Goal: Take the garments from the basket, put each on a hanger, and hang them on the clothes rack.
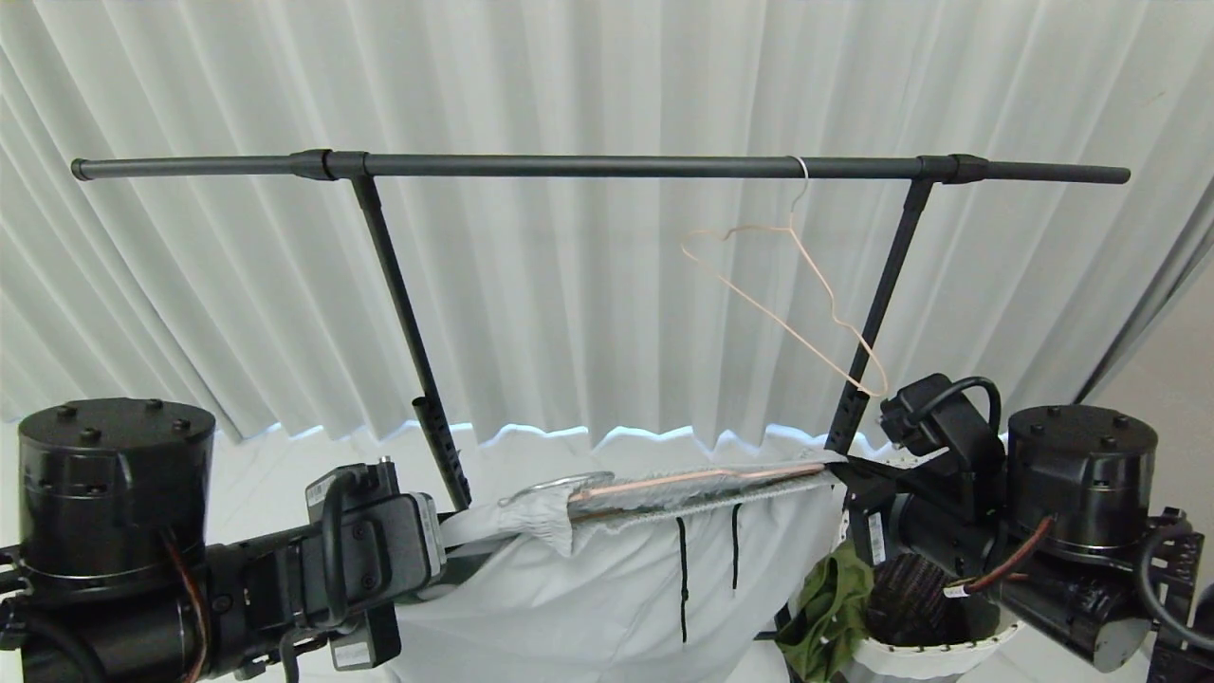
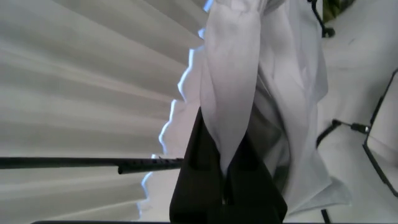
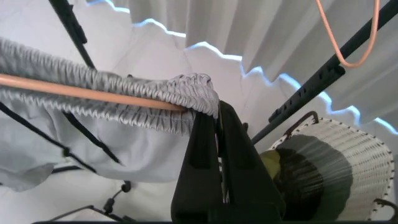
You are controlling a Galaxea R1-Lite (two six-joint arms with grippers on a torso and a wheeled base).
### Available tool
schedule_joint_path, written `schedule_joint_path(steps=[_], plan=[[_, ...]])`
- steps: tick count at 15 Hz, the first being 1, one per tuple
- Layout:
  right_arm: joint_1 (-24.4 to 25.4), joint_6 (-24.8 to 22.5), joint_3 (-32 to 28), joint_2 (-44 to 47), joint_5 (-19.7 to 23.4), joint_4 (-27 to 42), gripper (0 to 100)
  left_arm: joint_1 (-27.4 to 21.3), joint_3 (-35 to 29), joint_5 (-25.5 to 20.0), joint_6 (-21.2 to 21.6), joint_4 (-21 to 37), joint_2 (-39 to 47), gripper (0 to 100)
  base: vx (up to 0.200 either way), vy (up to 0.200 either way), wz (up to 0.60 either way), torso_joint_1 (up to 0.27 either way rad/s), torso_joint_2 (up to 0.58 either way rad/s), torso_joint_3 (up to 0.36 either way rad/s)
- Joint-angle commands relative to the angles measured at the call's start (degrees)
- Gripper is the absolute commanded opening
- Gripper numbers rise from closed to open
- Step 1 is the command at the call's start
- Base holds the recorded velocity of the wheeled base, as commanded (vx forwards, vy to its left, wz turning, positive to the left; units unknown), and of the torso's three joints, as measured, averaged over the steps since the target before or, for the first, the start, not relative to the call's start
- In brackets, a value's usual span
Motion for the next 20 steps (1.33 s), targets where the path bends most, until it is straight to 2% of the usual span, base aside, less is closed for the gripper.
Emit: schedule_joint_path(steps=[1, 4, 6, 10, 12, 14, 16, 18, 20], plan=[[0.0, -0.7, 0.0, -1.4, 0.1, 0.4, 0, 0.5, 0.6, 0.1, 0.5, 0.0, 2.0, 0, 0.000, 0.000, 0.00, 0.000, 0.00, 0.000], [0.0, -2.1, -0.3, -3.4, 1.4, 3.0, 0, 2.3, 0.7, 1.1, 1.6, 0.1, 2.4, 0, 0.000, 0.000, 0.00, 0.000, 0.00, 0.000], [-0.2, -6.1, -0.3, -5.3, 4.7, 4.5, 0, 3.7, 0.8, 1.1, 5.1, 0.1, 3.8, 0, 0.000, 0.000, 0.00, 0.000, 0.00, 0.000], [0.3, -9.0, -2.9, -6.4, 6.1, 6.0, 0, 4.6, 0.4, 3.2, 6.3, 0.1, 5.3, 0, 0.000, 0.000, 0.00, 0.000, 0.00, 0.000], [2.6, -10.8, -5.4, -7.1, 7.8, 8.9, 0, 4.3, -0.9, 3.4, 6.0, 0.1, 6.7, 0, 0.000, 0.000, 0.00, 0.000, 0.00, 0.000], [6.9, -11.1, -7.5, -7.0, 7.8, 11.0, 0, 2.7, -3.0, 3.4, 2.6, 0.0, 7.2, 0, 0.000, 0.000, 0.00, 0.000, 0.00, 0.000], [10.1, -11.1, -8.4, -6.2, 7.7, 12.0, 0, 0.0, -5.3, 3.5, -5.2, -0.1, 7.4, 0, 0.000, 0.000, 0.00, 0.000, 0.00, 0.000], [10.7, -11.1, -8.6, -6.2, 7.5, 12.2, 0, -0.9, -6.6, 3.5, -8.7, -1.0, 6.6, 0, 0.000, 0.000, 0.00, 0.000, 0.00, 0.000], [10.3, -11.1, -8.4, -7.3, 7.3, 13.8, 0, -0.8, -6.7, 3.5, -11.1, -4.8, 6.0, 0, 0.000, 0.000, 0.00, 0.000, 0.00, 0.000]])
